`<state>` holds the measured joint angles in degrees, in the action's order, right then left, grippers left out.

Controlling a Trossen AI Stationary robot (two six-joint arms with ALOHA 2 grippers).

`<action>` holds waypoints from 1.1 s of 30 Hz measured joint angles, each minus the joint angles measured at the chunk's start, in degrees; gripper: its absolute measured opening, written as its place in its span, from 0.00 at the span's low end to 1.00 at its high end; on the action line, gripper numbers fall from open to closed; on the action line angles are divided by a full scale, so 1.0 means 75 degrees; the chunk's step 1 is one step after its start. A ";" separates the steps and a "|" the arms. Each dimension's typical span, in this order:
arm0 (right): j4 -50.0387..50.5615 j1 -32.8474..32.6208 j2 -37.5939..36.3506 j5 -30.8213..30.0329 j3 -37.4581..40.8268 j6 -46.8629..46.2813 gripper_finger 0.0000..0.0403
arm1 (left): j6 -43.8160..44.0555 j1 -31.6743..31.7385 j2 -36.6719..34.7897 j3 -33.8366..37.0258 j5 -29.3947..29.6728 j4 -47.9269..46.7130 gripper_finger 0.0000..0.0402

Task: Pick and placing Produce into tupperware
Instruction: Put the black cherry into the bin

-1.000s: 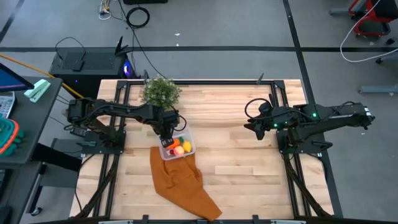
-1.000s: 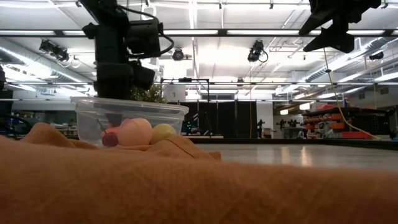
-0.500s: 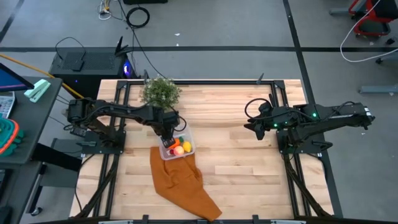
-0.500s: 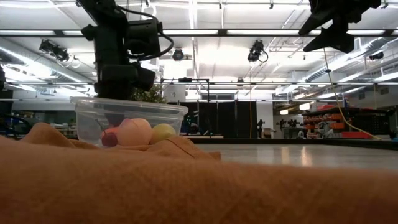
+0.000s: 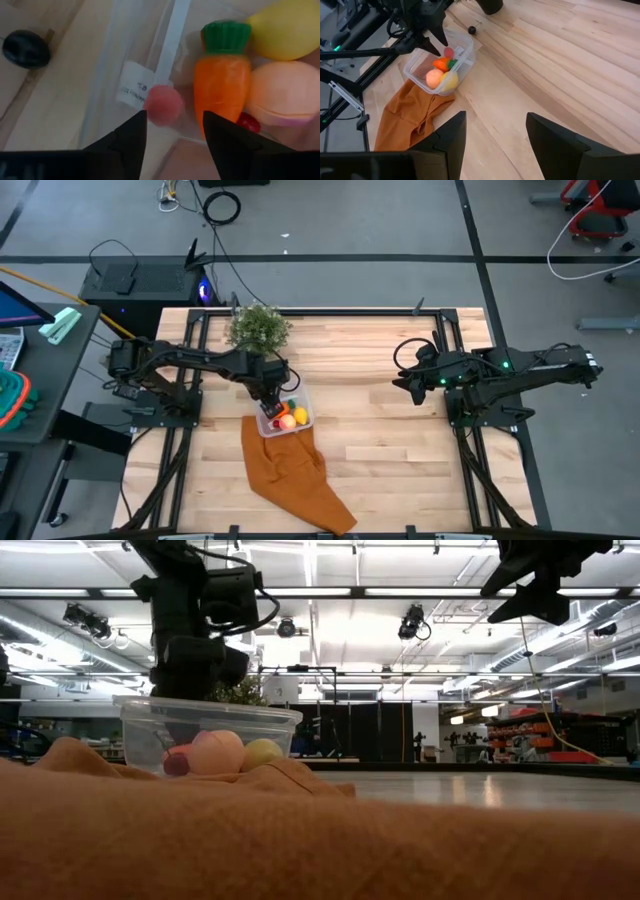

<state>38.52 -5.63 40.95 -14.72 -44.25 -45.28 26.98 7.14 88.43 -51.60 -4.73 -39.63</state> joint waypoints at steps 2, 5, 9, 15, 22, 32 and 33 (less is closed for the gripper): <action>0.0000 0.0000 -0.0002 -0.0001 -0.0003 -0.0012 0.43 | 0.0074 -0.0006 0.0002 -0.0239 0.0007 -0.0203 0.51; 0.0000 0.0000 -0.0003 -0.0001 -0.0003 -0.0010 0.43 | 0.0084 -0.0073 -0.0038 -0.0831 0.0241 -0.0816 0.51; 0.0000 0.0000 -0.0003 -0.0001 0.0000 -0.0006 0.43 | 0.0420 -0.0186 -0.0239 -0.1880 0.0844 -0.1636 0.47; 0.0003 0.0000 0.0000 -0.0003 -0.0003 0.0019 0.43 | 0.2635 -0.0562 -0.0549 -0.3111 0.2491 -0.2993 0.42; 0.0003 0.0000 0.0000 -0.0006 -0.0003 0.0035 0.43 | 0.4568 -0.1284 -0.0618 -0.2868 0.3260 -0.4550 0.35; 0.0003 0.0000 -0.0002 -0.0006 -0.0003 0.0035 0.43 | 0.7102 -0.1849 -0.0615 -0.2651 0.2741 -0.4668 0.30; 0.0000 0.0000 -0.0003 -0.0005 0.0000 0.0035 0.43 | 0.7396 -0.1844 -0.0615 -0.2651 0.2842 -0.4660 0.30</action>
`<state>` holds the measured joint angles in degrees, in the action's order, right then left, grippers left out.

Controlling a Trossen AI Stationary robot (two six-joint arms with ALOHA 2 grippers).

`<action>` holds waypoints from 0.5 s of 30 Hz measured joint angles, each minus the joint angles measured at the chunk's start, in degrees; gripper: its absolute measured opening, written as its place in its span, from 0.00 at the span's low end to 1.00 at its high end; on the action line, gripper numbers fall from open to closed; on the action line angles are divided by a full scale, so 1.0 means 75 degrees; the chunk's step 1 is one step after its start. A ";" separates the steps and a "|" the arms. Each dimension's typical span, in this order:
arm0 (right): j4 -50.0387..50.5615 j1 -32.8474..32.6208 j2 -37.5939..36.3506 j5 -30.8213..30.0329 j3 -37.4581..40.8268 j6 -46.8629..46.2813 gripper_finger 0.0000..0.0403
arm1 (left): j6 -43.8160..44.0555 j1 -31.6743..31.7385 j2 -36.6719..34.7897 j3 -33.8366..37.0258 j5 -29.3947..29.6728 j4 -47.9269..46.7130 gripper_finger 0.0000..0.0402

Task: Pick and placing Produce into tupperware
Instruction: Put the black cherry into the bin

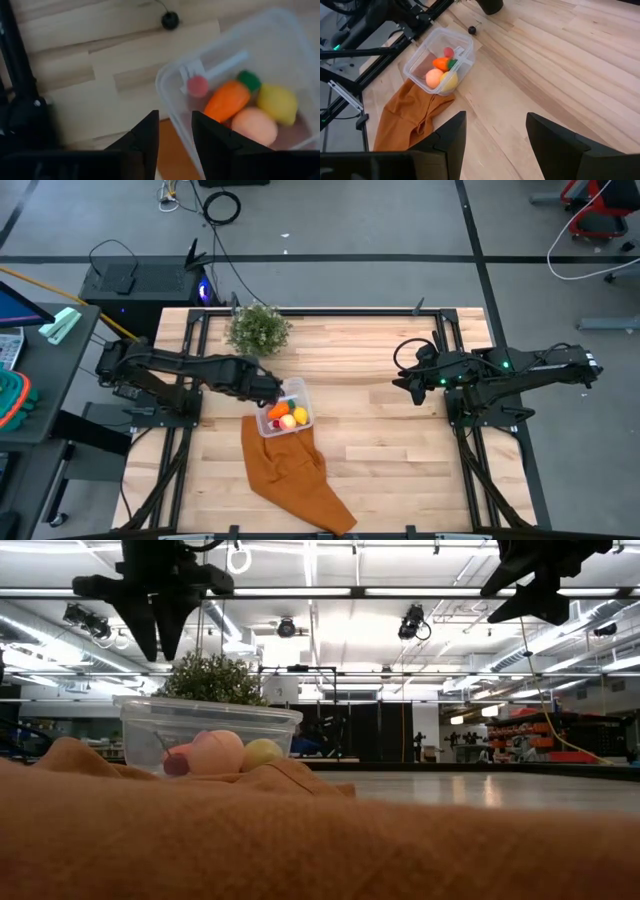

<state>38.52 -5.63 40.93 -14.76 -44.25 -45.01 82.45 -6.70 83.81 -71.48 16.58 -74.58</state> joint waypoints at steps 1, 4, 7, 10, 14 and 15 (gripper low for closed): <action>0.0003 0.0000 0.0002 0.0002 -0.0003 0.0008 0.43 | 0.0277 0.0016 0.0000 0.0000 0.0110 0.0008 0.30; 0.0002 0.0000 0.0003 0.0001 -0.0003 0.0026 0.43 | 0.1213 0.0145 0.0000 0.0000 0.0390 0.0008 0.30; 0.0003 0.0000 0.0002 0.0001 -0.0001 0.0028 0.43 | 0.1821 0.0430 0.0000 0.0000 0.0572 0.0067 0.31; 0.0003 0.0000 0.0002 0.0001 -0.0001 0.0052 0.43 | 0.1918 0.0757 0.0025 0.0000 0.0570 0.0420 0.30; 0.0003 0.0000 0.0003 0.0000 -0.0003 0.0283 0.43 | 0.1659 0.1101 0.0102 -0.0003 0.0605 0.0952 0.32; 0.0003 0.0000 0.0001 0.0000 -0.0003 0.0296 0.43 | 0.1525 0.1162 0.0110 -0.0003 0.0707 0.0973 0.33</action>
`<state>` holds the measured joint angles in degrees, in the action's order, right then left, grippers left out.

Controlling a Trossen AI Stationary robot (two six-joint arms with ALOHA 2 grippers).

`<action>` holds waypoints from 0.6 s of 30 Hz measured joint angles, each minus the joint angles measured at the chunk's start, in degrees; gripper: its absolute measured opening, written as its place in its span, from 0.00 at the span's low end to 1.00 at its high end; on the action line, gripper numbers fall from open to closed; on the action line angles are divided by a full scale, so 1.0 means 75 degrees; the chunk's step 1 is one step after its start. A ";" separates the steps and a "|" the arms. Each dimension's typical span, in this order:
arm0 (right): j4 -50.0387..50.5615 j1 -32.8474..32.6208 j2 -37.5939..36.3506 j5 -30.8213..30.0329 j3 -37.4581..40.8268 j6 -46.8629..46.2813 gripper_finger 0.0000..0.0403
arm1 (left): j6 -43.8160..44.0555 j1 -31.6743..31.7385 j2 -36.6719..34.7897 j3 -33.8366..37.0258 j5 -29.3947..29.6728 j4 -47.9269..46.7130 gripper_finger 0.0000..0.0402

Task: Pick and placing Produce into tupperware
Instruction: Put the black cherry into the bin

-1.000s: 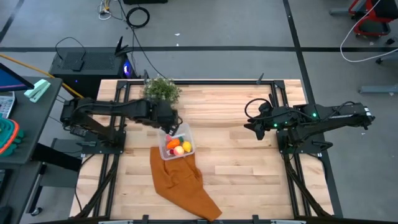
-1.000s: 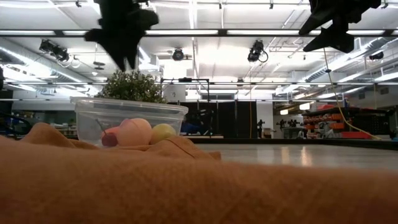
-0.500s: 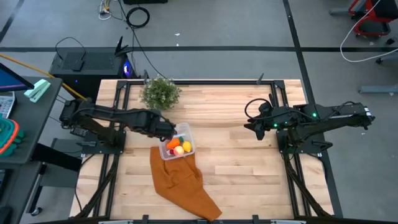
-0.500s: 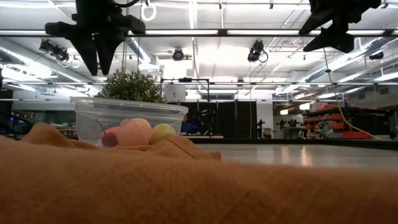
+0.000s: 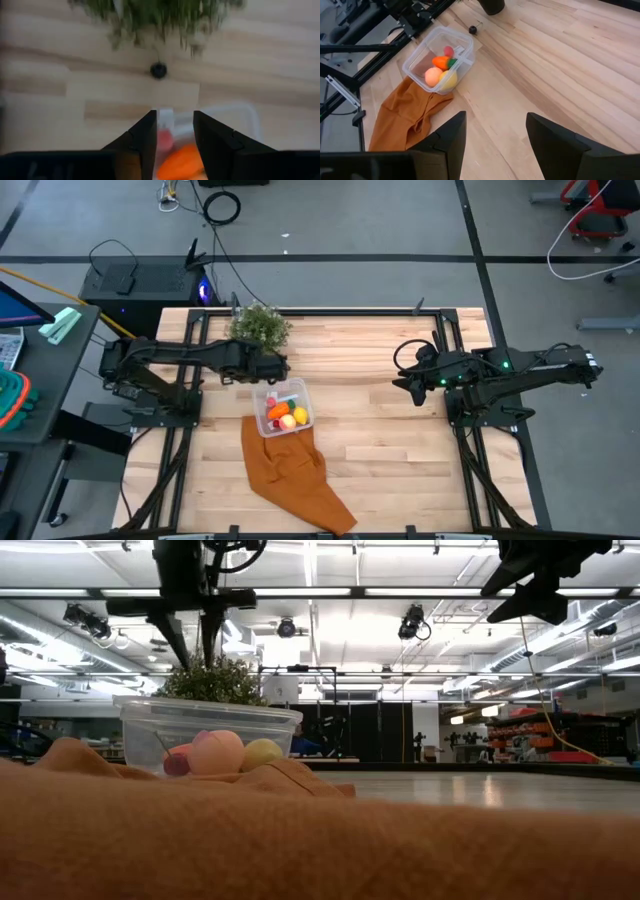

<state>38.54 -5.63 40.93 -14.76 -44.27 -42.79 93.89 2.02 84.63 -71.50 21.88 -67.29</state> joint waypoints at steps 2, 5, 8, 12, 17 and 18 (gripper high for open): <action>-0.0003 0.0000 0.0002 -0.0001 0.0002 0.0013 0.43 | -0.0194 0.0066 0.0089 -0.0006 0.0287 0.0106 0.37; 0.0000 0.0000 -0.0001 -0.0001 0.0000 0.0002 0.43 | -0.0241 0.0022 0.0251 -0.0001 0.0673 0.0217 0.43; -0.0009 -0.0003 -0.0001 0.0002 0.0002 -0.0008 0.43 | -0.0207 -0.0076 0.0516 -0.0003 0.0873 0.0418 0.49; -0.0064 -0.0003 -0.0001 0.0008 0.0003 -0.0092 0.43 | -0.0210 -0.0099 0.0891 0.0001 0.0850 0.0467 0.57; -0.0064 -0.0003 -0.0001 0.0011 0.0001 -0.0124 0.43 | 0.0011 0.0025 0.1314 0.0003 0.0675 0.0487 0.63; -0.0066 -0.0003 0.0002 0.0014 0.0001 -0.0155 0.43 | 0.0038 0.0060 0.1375 0.0003 0.0634 0.0504 0.65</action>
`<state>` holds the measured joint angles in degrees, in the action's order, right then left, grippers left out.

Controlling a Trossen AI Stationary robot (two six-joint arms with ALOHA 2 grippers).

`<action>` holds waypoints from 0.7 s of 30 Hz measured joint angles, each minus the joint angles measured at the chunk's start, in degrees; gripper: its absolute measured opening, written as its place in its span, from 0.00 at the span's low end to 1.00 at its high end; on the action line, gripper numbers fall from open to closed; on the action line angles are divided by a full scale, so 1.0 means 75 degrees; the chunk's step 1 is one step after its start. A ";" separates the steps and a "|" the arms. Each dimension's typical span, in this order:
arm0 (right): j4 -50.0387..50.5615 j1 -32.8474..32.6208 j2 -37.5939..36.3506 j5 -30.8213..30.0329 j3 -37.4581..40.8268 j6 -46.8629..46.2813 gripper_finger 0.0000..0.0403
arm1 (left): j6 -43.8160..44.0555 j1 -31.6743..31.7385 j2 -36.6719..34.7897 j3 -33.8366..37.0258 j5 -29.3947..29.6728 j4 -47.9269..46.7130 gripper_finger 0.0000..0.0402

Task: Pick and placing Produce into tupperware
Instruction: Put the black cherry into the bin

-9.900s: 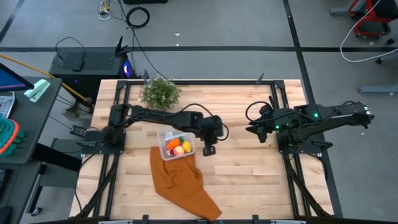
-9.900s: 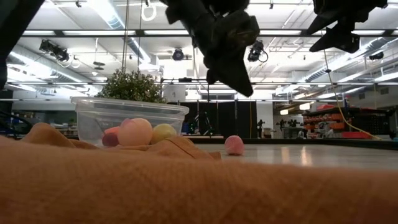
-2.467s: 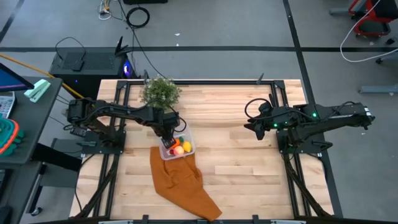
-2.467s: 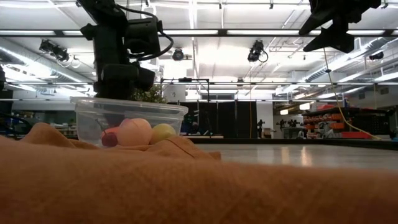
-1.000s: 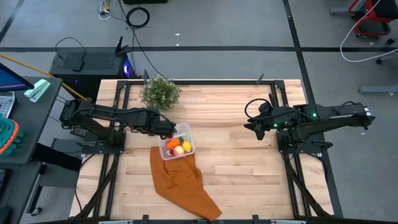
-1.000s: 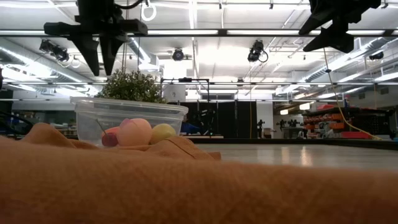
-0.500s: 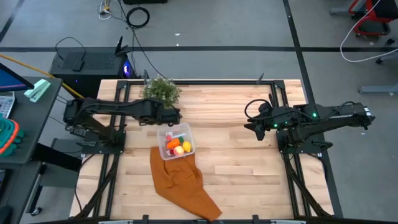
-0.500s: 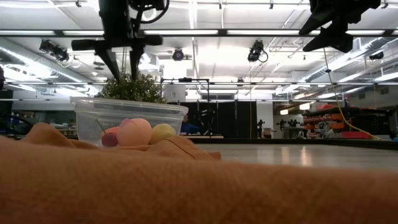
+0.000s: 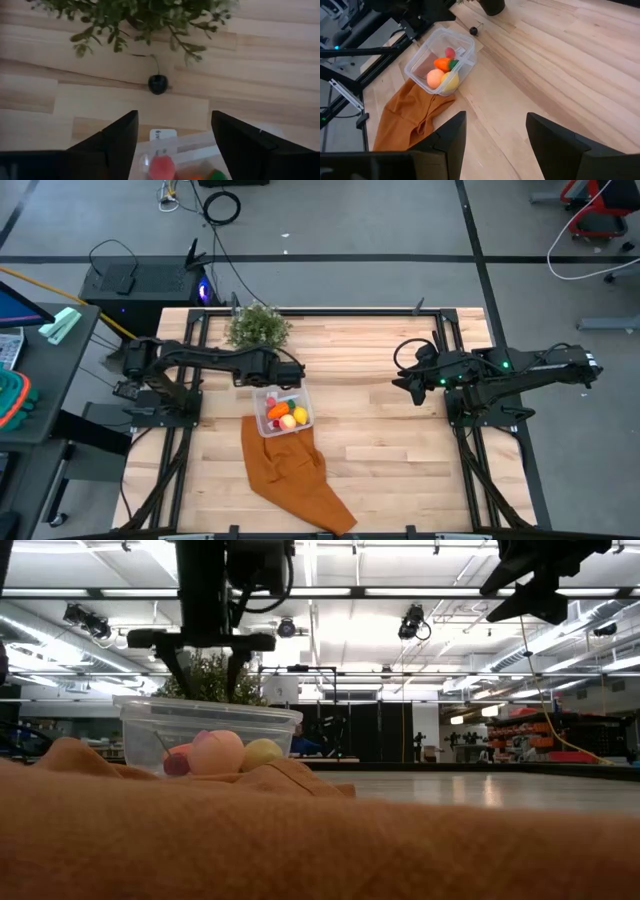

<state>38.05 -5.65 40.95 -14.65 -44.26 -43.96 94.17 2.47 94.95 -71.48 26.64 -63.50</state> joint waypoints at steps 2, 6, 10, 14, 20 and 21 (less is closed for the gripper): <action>0.0000 0.0000 -0.0003 0.0036 0.0000 -0.0174 0.43 | 0.0003 0.0061 0.0110 0.0002 0.0014 0.0033 0.66; -0.0025 0.0002 -0.0002 0.0420 0.0002 -0.0399 0.43 | -0.0088 0.0220 0.0298 0.0004 0.0055 0.0085 0.70; -0.0043 0.0000 0.0000 0.0754 0.0002 -0.0430 0.43 | -0.0181 0.0302 0.0486 0.0002 0.0196 0.0098 0.73; -0.0059 0.0000 0.0000 0.0819 0.0000 -0.0656 0.43 | -0.0181 0.0345 0.0696 0.0002 0.0319 0.0113 0.76; -0.0062 0.0000 0.0000 0.0827 0.0002 -0.0556 0.43 | -0.0038 0.0517 0.1009 -0.0003 -0.0029 0.0423 0.77; -0.0055 0.0000 0.0000 0.0827 -0.0001 -0.0502 0.43 | -0.0038 0.0570 0.1027 0.0000 -0.0133 0.0460 0.78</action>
<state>37.64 -5.65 40.95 -8.45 -44.27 -47.72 93.89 6.75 102.65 -71.48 25.64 -60.05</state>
